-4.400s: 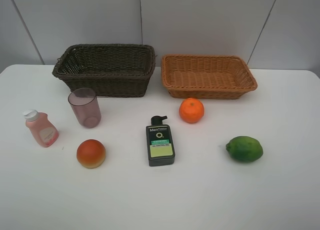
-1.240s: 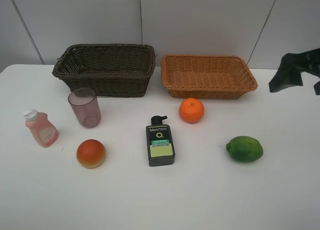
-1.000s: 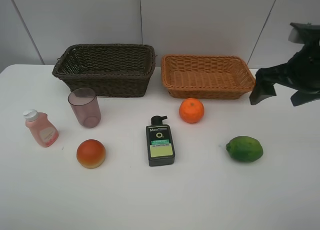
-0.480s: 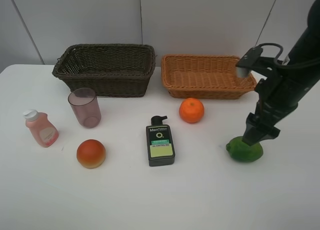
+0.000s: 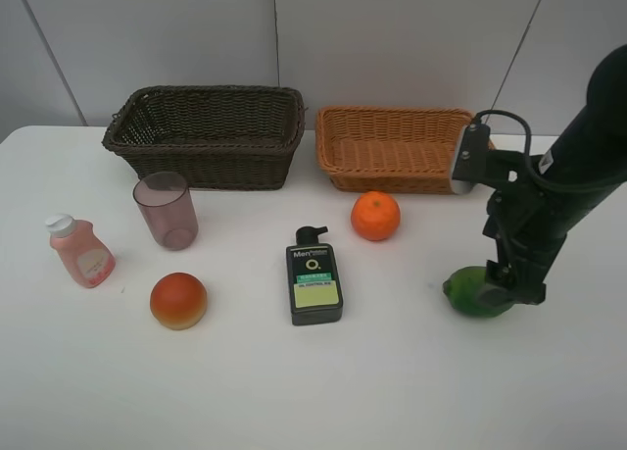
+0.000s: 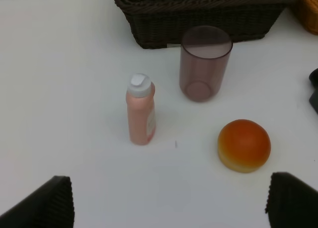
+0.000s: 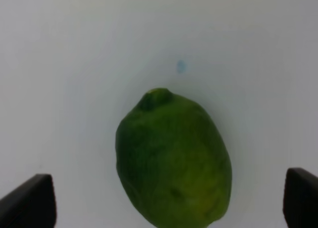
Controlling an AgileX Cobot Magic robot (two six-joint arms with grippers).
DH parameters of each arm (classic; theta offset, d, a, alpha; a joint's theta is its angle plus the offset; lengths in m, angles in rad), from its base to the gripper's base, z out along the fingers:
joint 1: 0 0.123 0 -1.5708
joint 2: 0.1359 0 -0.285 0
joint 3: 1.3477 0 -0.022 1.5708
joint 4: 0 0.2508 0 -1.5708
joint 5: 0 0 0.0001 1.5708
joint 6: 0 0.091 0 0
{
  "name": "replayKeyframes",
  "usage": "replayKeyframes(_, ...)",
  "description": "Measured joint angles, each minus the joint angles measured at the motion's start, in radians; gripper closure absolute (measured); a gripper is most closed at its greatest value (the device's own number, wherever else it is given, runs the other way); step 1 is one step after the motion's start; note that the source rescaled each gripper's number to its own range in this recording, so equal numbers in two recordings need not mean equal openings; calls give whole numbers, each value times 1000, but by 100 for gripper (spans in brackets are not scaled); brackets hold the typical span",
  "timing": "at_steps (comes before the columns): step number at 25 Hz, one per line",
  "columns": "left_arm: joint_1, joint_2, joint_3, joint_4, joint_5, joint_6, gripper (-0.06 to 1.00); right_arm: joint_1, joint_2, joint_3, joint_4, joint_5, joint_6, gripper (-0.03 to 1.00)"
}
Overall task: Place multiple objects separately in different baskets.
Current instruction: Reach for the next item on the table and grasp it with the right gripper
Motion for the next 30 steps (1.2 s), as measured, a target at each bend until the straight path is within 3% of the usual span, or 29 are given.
replayKeyframes(10,0,0,0,0,0,0,-5,0,14,108,-23,-157,-46,0)
replayKeyframes(30,0,0,0,0,0,0,-5,0,177,113,-92,-291,-46,0)
